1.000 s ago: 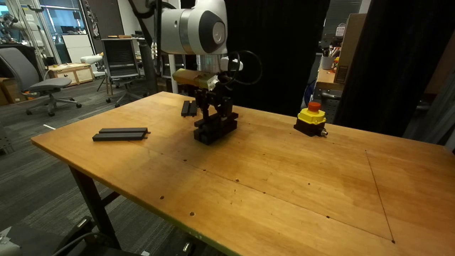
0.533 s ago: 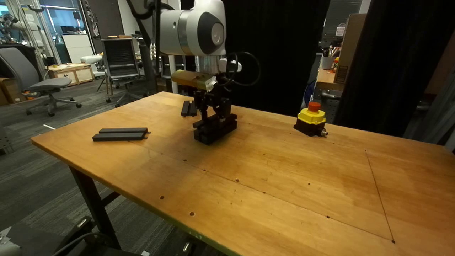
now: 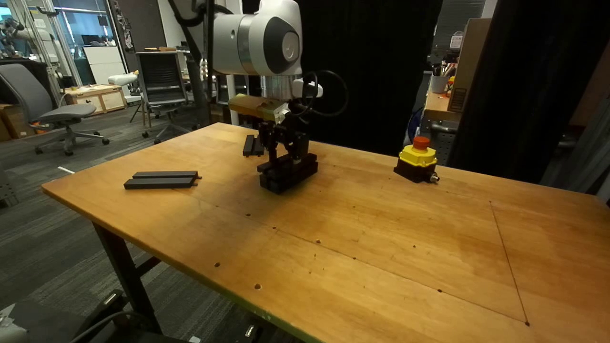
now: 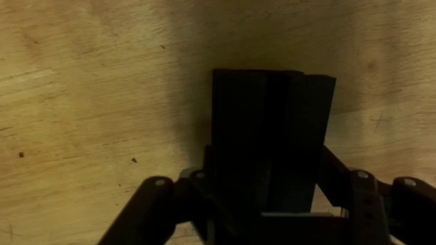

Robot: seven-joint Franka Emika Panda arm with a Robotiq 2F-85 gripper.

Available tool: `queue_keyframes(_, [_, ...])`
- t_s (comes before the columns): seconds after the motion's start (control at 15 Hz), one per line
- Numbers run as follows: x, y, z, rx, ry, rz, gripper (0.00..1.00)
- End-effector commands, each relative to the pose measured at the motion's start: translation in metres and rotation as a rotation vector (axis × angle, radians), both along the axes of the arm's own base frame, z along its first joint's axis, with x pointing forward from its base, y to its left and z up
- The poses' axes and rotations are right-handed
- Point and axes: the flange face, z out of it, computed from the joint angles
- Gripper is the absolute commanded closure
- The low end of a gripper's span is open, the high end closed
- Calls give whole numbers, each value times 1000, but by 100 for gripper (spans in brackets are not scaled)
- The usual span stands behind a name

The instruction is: Stack up the black pads

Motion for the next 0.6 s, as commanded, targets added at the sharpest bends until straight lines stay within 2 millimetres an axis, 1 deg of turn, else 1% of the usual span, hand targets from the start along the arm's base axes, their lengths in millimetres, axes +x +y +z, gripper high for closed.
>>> queue_keyframes(0.0, [-3, 4, 11, 9, -28, -13, 54])
queue_keyframes(0.4, [-1, 3, 8, 16, -19, -31, 54])
queue_keyframes(0.47, [-1, 2, 8, 18, -16, -35, 7])
queue_keyframes(0.53, [-1, 2, 8, 21, -17, -37, 6])
